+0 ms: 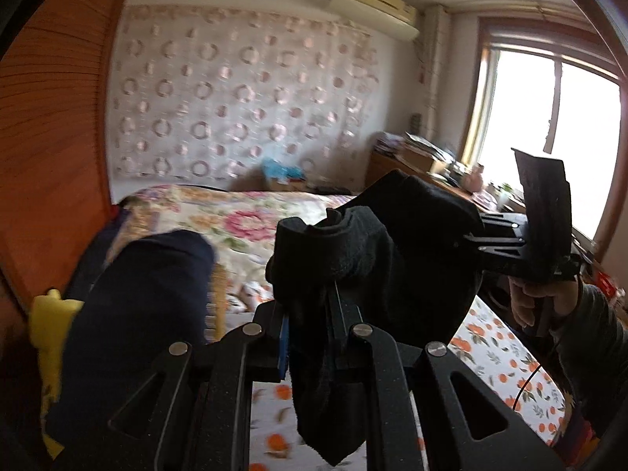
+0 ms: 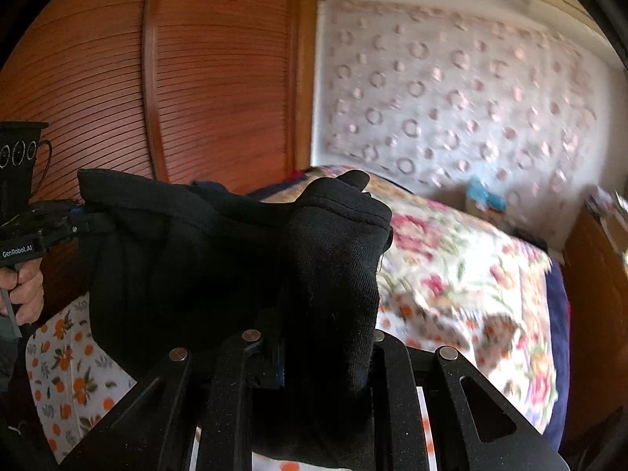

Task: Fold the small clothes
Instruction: 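Lift the black T-shirt bundle with both tools and carry it toward the navy stack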

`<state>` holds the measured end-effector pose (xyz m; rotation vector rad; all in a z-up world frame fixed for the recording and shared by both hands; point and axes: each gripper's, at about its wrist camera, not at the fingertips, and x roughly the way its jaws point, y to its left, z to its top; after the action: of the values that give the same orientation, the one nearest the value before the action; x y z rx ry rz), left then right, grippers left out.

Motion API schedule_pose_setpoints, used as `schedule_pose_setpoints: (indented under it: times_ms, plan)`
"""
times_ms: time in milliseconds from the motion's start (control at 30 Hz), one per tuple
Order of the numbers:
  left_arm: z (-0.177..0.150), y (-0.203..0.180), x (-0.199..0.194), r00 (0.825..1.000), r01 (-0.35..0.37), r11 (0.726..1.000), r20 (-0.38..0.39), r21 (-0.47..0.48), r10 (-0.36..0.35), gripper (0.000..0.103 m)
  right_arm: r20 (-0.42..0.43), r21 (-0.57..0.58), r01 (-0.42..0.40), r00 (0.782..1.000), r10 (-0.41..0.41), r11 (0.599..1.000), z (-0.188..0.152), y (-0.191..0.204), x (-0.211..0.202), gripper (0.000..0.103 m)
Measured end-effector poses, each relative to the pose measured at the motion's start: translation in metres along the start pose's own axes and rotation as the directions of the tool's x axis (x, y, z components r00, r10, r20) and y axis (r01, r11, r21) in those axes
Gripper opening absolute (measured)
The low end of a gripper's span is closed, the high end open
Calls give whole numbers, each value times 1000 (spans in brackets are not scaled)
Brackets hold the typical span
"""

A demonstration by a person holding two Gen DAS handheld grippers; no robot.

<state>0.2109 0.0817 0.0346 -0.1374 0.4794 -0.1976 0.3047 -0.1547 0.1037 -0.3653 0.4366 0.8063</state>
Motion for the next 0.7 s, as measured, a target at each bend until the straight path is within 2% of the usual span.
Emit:
schedule_pose_setpoints:
  times_ms: [200,367,533,700]
  plan:
    - [-6,33,-27,993,-95,994,69,-47,98,14,24,-119,-58,998,62,991,39,16,29,19]
    - [-22,61,-48,979,-169,979,97,-112,180,14,2,-211,-127,991,130,969,77,33,70,19]
    - [-49,89,-62,971,-215,959,68,-185,231,14,-28,-306,-214,976,216,928,104,54,105,19]
    - [-75,117,-53,962,-268,931,-8,-247,275,14,-50,-356,-248,968,247,901,114,66,143,19]
